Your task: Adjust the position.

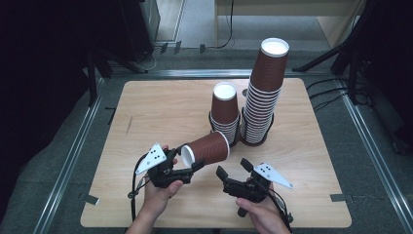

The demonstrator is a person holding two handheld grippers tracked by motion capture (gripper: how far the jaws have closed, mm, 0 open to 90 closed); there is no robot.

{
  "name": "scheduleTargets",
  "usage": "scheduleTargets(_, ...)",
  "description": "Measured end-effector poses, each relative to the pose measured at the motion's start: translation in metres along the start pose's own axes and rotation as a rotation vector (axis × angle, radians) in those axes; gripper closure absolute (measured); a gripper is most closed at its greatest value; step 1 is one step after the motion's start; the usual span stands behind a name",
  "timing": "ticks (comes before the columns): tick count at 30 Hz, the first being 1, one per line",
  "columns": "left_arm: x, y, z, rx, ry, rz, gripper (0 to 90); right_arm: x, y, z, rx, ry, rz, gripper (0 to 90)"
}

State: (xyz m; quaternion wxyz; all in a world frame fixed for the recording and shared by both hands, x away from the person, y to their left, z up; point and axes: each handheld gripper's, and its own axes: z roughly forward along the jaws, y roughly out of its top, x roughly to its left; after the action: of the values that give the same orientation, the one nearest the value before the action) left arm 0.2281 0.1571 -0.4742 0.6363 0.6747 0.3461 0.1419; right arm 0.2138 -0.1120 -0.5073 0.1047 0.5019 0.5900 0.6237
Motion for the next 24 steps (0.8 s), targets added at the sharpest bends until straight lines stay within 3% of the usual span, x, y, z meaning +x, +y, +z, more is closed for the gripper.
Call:
scheduleTargets(6, 0.0, 0.0, 0.001, -0.008, -0.001, -0.004, 24.5, -0.001, 0.0, 0.002, 0.0, 0.033, 0.185, 0.0)
scheduleTargets(9, 0.0, -0.001, 0.002, -0.011, -0.002, -0.003, 24.4, 0.001, -0.001, 0.004, -0.007, 0.047, 0.241, 0.0)
scheduleTargets(14, 0.0, -0.003, 0.001, -0.012, 0.006, -0.009, 24.5, 0.002, 0.001, 0.013, -0.023, 0.065, 0.433, 0.0)
scheduleTargets(18, 0.0, -0.003, 0.001, -0.013, 0.016, -0.005, 24.5, 0.009, 0.001, 0.021, -0.026, 0.055, 0.501, 0.0)
scheduleTargets(21, 0.0, -0.004, 0.003, -0.015, 0.021, -0.005, 24.5, 0.013, -0.001, 0.028, -0.039, 0.092, 0.605, 0.0)
scheduleTargets(24, 0.0, -0.004, 0.004, -0.016, 0.021, -0.005, 24.5, 0.016, -0.001, 0.032, -0.044, 0.123, 0.671, 0.0)
